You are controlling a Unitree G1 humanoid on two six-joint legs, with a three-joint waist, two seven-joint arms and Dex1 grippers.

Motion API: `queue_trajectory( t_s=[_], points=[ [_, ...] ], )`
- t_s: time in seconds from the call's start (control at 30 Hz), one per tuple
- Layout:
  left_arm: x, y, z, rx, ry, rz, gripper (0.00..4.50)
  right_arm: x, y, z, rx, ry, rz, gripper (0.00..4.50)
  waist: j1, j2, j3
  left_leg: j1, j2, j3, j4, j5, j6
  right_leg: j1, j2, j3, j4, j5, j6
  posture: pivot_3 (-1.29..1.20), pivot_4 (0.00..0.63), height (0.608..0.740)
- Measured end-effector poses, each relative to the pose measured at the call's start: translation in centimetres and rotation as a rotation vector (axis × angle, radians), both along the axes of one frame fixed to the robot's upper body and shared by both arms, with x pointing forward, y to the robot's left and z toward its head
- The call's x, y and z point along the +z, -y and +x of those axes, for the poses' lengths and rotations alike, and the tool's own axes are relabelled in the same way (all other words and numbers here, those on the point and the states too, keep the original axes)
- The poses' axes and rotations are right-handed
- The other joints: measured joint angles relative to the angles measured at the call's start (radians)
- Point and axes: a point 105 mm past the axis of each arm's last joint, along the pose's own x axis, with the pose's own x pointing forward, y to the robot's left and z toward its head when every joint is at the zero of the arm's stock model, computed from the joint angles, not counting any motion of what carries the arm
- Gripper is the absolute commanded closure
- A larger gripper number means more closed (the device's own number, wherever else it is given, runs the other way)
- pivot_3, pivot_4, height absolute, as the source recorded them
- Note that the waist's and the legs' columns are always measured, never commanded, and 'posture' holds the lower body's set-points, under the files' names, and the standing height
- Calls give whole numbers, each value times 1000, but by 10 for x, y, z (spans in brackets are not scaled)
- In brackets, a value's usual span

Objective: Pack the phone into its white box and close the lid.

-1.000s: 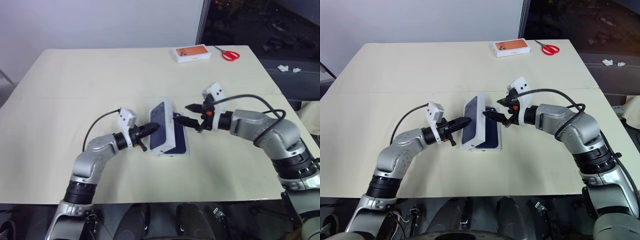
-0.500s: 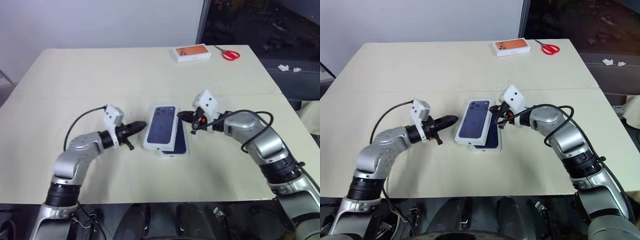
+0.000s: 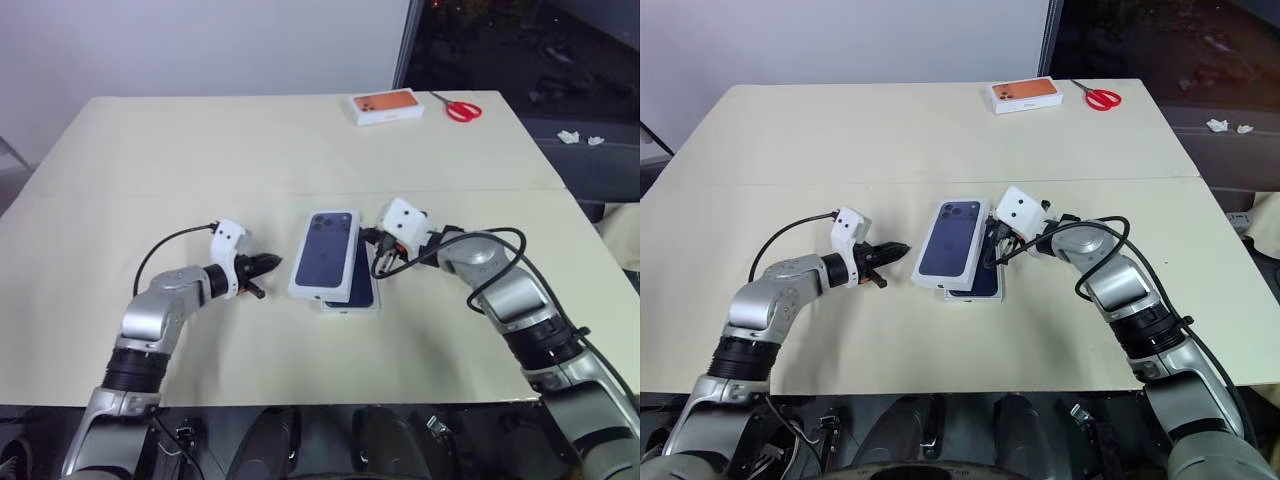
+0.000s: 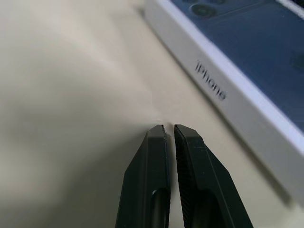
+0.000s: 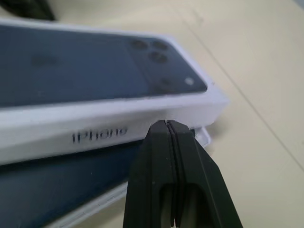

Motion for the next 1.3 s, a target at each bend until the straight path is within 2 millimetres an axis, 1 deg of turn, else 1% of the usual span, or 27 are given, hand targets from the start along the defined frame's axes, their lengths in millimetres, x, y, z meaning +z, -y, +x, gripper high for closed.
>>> queue_trajectory(
  t_s=[0.1,0.17,0.33,0.5,0.6,0.67,0.77,0.87,0.97,1.13,1.3],
  points=[
    [0,14,-1,-47,-17,-12,4108,-2,-2,-1,10,-8,-6,4479,-1,0,0,0,0,0,0,1,-2,0,0,0,0,0,0,0,150,740],
    [-1,19,-2,-67,-33,-24,4108,-3,-1,-1,14,-6,-16,4479,-1,0,0,0,0,0,0,1,-2,0,0,0,0,0,0,0,150,740],
    [-1,25,-9,-108,-80,-52,4108,-6,1,-3,19,-14,-39,4479,-1,0,0,0,0,0,0,1,-2,0,0,0,0,0,0,0,150,740],
    [-2,27,-12,-126,-92,-57,4108,-7,3,-5,29,-10,-66,4479,-1,0,0,0,0,0,0,1,-2,0,0,0,0,0,0,0,150,740],
    [-1,32,-15,-143,-105,-74,4108,-6,9,-10,47,-6,-107,4479,1,0,0,0,0,0,0,1,-3,0,0,0,0,0,0,0,150,740],
    [1,38,-19,-163,-112,-99,4108,-6,13,-16,66,-10,-130,4479,1,0,0,0,0,0,0,1,-1,0,0,0,0,0,0,0,150,740],
    [2,43,-26,-186,-121,-115,4108,-7,17,-26,95,-23,-165,4479,-1,0,0,0,0,0,0,1,-1,0,0,0,0,0,0,0,150,740],
    [-2,45,-35,-203,-142,-120,4108,-12,20,-33,107,-46,-180,4479,-2,0,0,0,0,0,0,1,-1,0,0,0,0,0,0,0,150,740],
    [-6,49,-42,-221,-162,-119,4108,-13,20,-35,110,-54,-185,4479,-1,0,0,0,0,0,0,1,-1,0,0,0,1,0,0,0,150,740],
    [-5,45,-44,-222,-163,-100,4108,-11,17,-39,133,-48,-194,4479,-2,0,0,0,1,0,0,1,-1,0,0,0,1,0,0,0,150,740],
    [-1,39,-43,-212,-150,-85,4108,-15,15,-48,176,-67,-216,4479,-1,0,0,0,1,0,0,1,-1,0,0,0,1,0,0,0,150,740]
  ],
)
